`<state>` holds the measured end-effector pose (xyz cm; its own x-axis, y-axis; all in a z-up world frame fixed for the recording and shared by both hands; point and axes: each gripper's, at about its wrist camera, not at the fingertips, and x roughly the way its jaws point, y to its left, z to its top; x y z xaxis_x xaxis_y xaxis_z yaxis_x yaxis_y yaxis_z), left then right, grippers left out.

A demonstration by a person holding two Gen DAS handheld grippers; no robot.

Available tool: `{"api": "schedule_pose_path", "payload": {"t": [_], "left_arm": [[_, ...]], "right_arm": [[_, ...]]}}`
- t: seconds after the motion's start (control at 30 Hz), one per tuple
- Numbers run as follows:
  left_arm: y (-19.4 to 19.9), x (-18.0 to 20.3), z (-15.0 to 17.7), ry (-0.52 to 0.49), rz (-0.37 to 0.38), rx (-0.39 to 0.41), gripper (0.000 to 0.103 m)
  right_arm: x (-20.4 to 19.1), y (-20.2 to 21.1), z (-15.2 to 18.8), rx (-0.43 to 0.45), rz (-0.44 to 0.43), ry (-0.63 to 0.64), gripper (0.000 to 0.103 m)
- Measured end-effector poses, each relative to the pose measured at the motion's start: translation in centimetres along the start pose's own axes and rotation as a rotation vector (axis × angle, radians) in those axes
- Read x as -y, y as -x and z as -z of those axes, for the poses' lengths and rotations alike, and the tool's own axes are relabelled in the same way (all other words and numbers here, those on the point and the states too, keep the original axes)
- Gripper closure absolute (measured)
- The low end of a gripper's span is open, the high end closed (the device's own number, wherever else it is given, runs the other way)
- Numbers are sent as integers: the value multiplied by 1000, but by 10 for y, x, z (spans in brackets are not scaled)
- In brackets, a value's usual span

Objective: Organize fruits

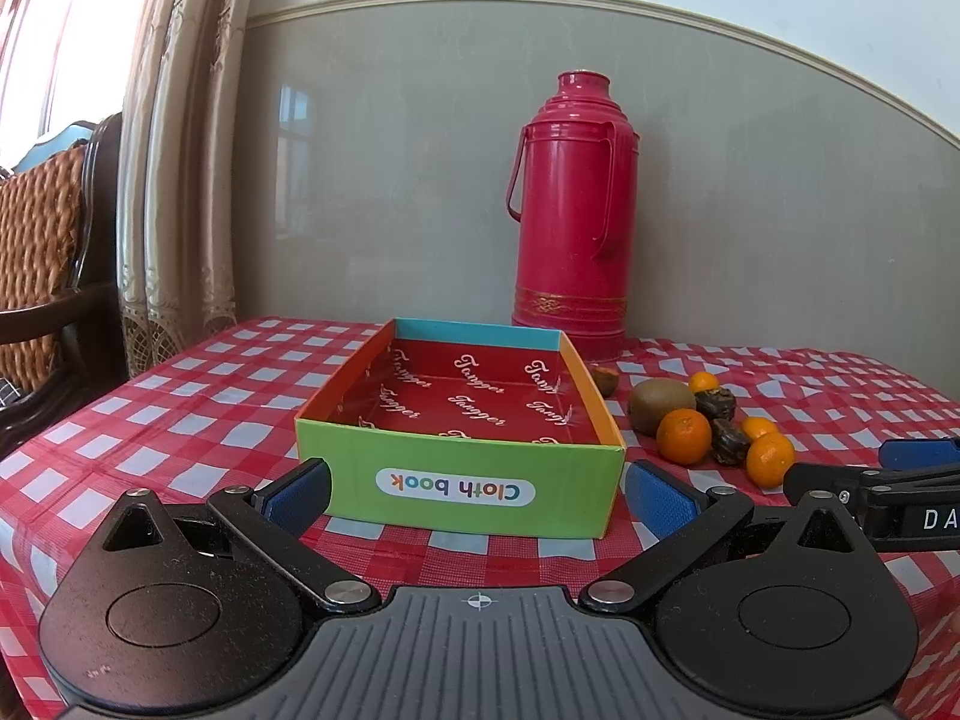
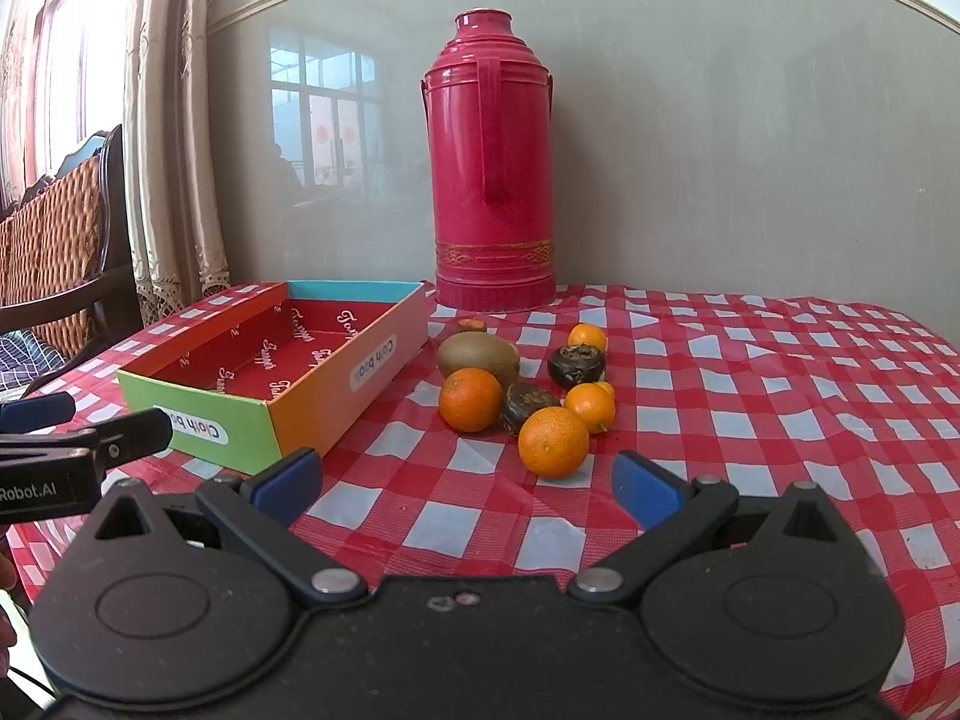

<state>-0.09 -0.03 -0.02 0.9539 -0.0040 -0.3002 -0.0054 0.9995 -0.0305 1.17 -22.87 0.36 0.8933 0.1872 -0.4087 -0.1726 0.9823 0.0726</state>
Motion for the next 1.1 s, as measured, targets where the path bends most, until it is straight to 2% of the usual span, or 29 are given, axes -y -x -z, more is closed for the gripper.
{"api": "schedule_pose_path", "payload": {"t": [0.73, 1.0, 1.1], "left_arm": [[1, 2, 0, 4, 3, 1, 0], [2, 9, -3, -17, -24, 4, 0], [1, 22, -5, -17, 38, 27, 0]], "right_arm": [[-2, -1, 1, -4, -1, 4, 6], [1, 0, 0, 4, 11, 2, 6], [8, 3, -1, 21, 46, 5, 6]]}}
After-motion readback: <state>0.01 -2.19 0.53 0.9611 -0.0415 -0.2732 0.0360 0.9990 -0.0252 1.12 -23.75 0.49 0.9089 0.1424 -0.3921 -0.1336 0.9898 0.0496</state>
